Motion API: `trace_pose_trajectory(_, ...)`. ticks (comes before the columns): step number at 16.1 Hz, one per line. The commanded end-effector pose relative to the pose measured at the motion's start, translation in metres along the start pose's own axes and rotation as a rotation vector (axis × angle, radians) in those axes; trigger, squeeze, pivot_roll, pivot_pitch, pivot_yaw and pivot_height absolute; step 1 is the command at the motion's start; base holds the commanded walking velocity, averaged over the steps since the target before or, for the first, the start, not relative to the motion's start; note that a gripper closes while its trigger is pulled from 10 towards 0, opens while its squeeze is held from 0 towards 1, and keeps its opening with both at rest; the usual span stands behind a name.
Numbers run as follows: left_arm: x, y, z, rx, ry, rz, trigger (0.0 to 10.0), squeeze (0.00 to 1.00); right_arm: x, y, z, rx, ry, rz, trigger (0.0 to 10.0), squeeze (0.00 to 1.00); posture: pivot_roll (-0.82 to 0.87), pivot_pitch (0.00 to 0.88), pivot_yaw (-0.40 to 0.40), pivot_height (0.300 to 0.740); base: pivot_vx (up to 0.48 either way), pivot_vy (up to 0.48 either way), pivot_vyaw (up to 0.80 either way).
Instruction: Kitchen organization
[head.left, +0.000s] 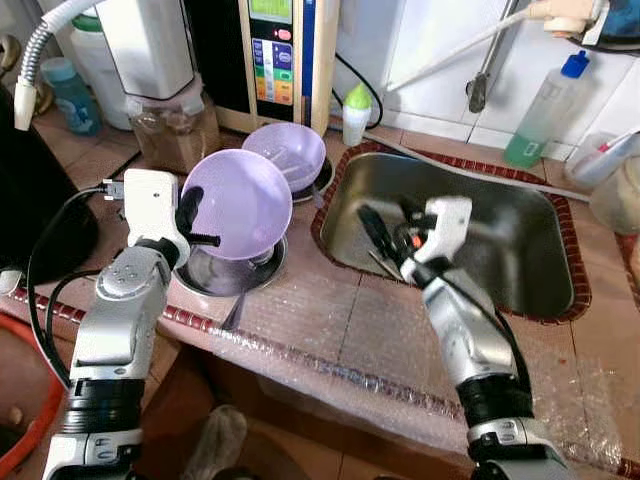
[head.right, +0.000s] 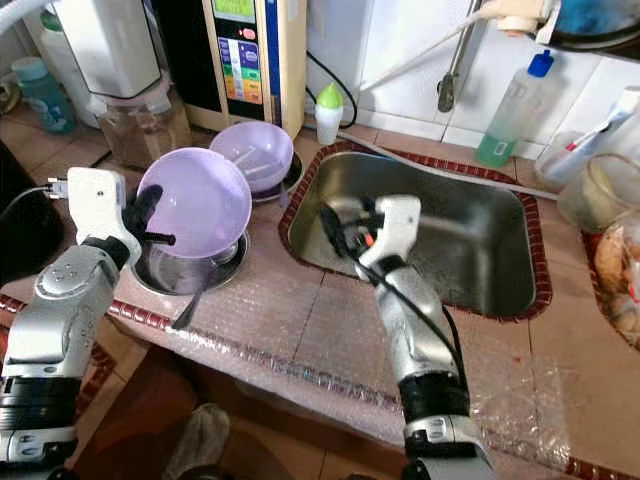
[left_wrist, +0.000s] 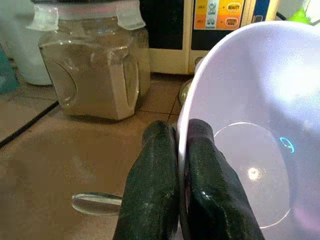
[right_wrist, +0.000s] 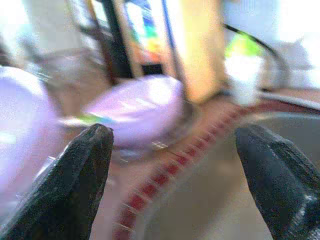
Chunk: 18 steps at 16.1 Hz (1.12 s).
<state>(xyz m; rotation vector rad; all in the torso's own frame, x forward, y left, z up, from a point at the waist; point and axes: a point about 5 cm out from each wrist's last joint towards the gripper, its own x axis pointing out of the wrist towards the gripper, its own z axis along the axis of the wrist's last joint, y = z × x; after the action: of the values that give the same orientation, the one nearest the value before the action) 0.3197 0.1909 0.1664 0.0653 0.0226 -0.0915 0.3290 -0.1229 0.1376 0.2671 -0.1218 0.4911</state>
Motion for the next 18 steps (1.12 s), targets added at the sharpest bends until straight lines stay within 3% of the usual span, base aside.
trace_pose_trajectory(1,-0.001,-0.005,0.004,0.022,-0.031,-0.005,0.0,0.0,0.002,0.005,0.004,0.041,-0.006,0.051,10.0,0.0,0.05,0.0,-0.031,0.74,0.0,0.0,0.0)
trace_pose_trajectory(5,0.004,-0.027,0.009,0.062,-0.071,-0.077,0.0,0.0,0.004,0.026,0.004,0.108,0.041,0.22,10.0,0.0,0.05,0.0,-0.03,0.74,0.0,0.0,0.0)
trace_pose_trajectory(12,0.002,-0.048,0.009,0.072,-0.091,-0.164,0.0,0.0,0.012,0.035,-0.008,0.108,0.116,0.201,10.0,0.0,0.05,0.0,-0.022,0.74,0.0,0.0,0.0)
trace_pose_trajectory(13,0.002,-0.049,0.01,0.071,-0.096,-0.167,0.0,0.0,0.014,0.034,-0.008,0.106,0.117,0.183,4.4,0.0,0.06,0.0,-0.025,0.74,0.0,0.0,0.0)
trace_pose_trajectory(14,0.001,-0.05,0.011,0.066,-0.104,-0.177,0.0,0.0,0.019,0.032,-0.009,0.102,0.121,0.145,0.0,0.0,0.06,0.0,-0.027,0.74,0.0,0.0,0.0)
trace_pose_trajectory(18,-0.003,-0.058,0.016,0.062,-0.148,-0.235,0.0,0.0,0.032,0.028,-0.01,0.087,0.16,0.058,0.0,0.0,0.07,0.0,-0.029,0.74,0.0,0.0,0.0)
